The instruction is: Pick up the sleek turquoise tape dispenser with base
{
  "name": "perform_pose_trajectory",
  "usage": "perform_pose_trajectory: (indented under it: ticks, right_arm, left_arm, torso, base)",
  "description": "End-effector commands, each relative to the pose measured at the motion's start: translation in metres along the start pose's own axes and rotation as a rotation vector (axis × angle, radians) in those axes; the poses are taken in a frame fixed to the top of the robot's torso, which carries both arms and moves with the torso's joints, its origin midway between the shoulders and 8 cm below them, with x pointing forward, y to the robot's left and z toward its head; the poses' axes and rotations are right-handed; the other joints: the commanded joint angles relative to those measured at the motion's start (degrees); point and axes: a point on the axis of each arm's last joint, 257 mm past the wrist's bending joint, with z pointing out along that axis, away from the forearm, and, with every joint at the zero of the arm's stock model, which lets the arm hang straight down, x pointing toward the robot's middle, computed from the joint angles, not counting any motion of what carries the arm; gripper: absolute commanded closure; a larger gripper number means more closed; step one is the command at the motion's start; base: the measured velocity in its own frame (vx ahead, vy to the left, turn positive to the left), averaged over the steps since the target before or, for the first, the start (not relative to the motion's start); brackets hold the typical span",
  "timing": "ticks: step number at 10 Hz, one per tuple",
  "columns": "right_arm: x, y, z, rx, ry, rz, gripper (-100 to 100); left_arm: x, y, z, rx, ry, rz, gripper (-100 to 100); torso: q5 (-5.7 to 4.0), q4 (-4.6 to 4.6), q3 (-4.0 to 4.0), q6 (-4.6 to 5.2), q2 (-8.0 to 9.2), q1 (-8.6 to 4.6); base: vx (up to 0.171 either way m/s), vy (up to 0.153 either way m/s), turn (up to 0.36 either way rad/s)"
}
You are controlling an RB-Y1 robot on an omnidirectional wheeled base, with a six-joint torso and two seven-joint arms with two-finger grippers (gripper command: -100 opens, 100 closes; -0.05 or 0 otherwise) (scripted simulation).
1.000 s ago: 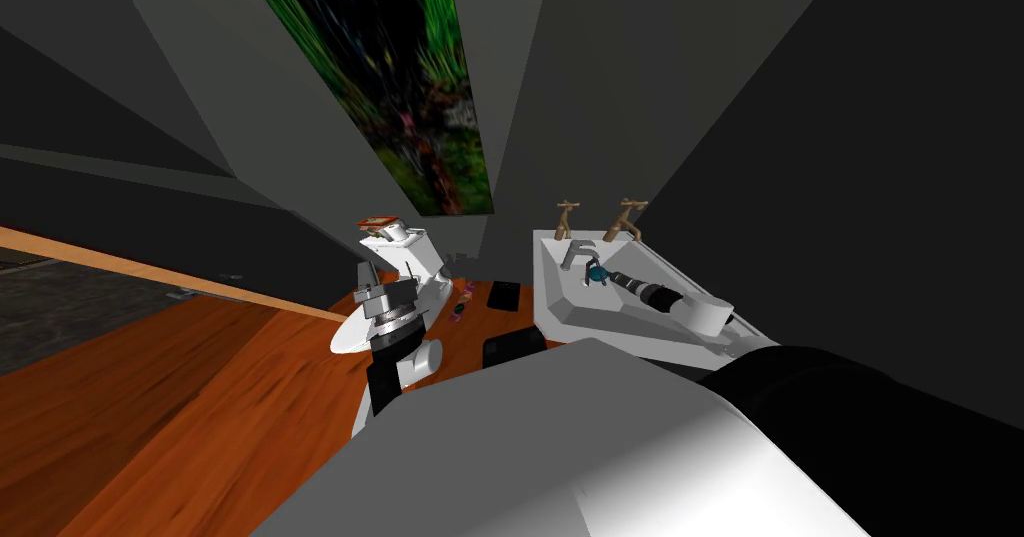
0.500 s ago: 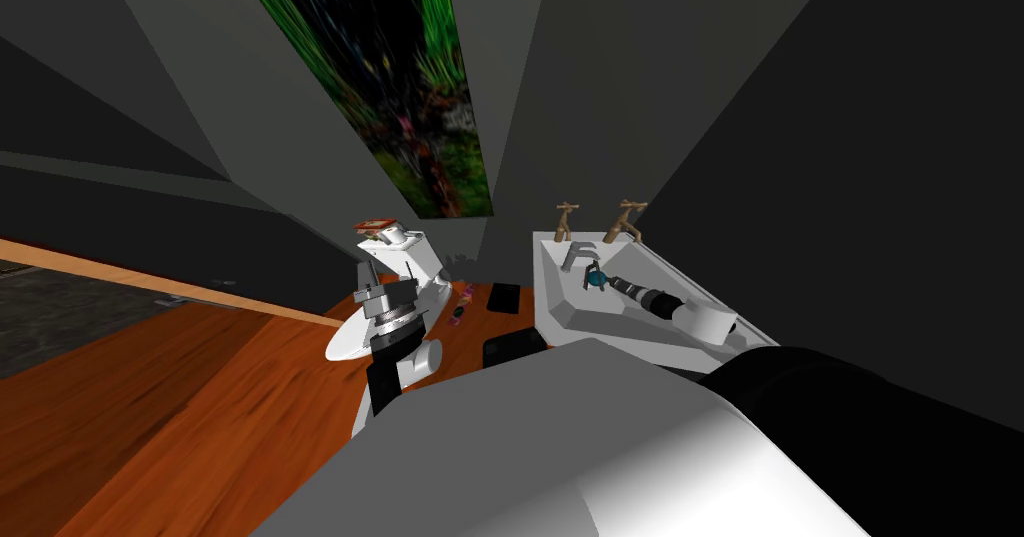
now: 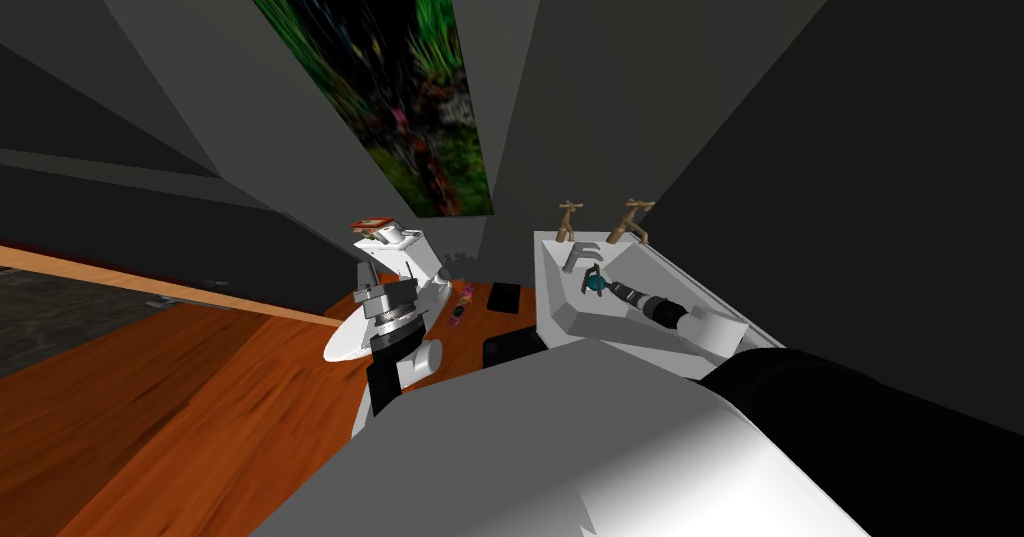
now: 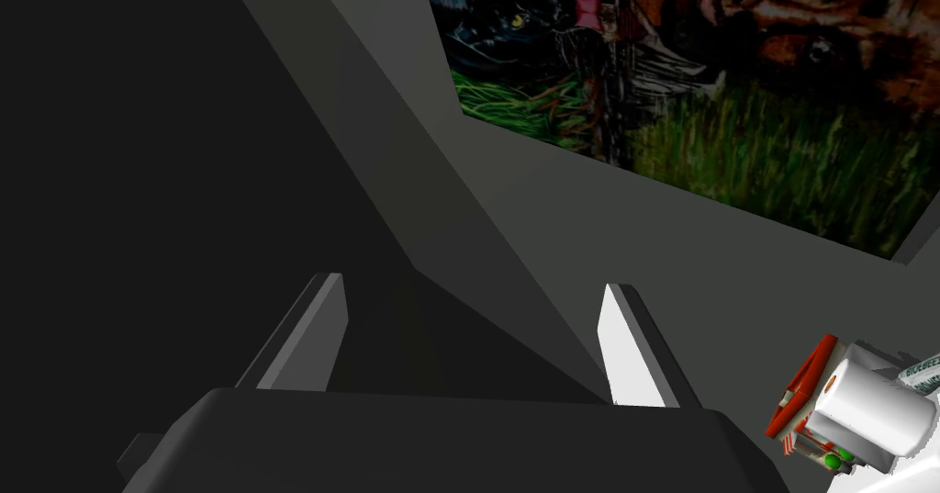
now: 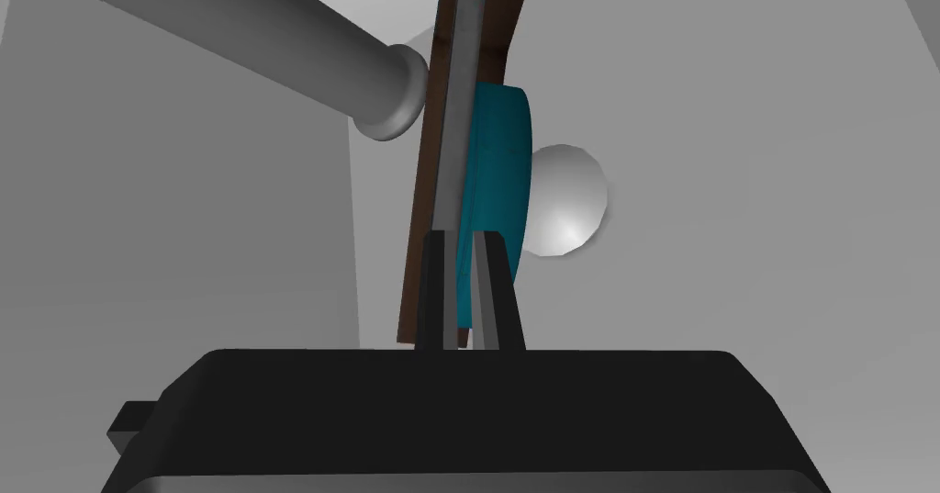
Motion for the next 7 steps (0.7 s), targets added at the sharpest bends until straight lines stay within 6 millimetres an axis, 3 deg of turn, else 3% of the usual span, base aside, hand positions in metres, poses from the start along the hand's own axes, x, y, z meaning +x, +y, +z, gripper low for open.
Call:
perform_pose_trajectory:
  ticks: [1,2,4,7]
  right_arm:
    - [-0.027,0.006,-0.007,-0.039,-0.066,-0.025,100]
    - [-0.047,0.006,-0.014,-0.04,-0.098,-0.004,100]
    - [-0.07,0.004,-0.031,-0.047,-0.133,0.062,100]
    - [-0.065,0.003,-0.031,-0.045,-0.112,0.149,100]
  left_arm:
    - [0.0,0.0,0.0,0.0,0.0,0.0,0]
    - [0.0,0.0,0.0,0.0,0.0,0.0,0]
    - [0.0,0.0,0.0,0.0,0.0,0.0,0]
    - [0.0,0.0,0.0,0.0,0.0,0.0,0]
  torso:
    - [0.0,0.0,0.0,0.0,0.0,0.0]
    - [-0.02,-0.08,-0.2,0.0,-0.36,0.04]
    - [-0.74,-0.42,-0.43,-0.29,-0.46,0.17]
    - [-1.61,-0.79,-0.44,-0.31,-0.09,0.55]
  base:
    - [0.126,0.005,-0.05]
    - [0.167,-0.025,-0.047]
    - [0.046,-0.02,0.015]
    - [-0.017,0.013,-0.001]
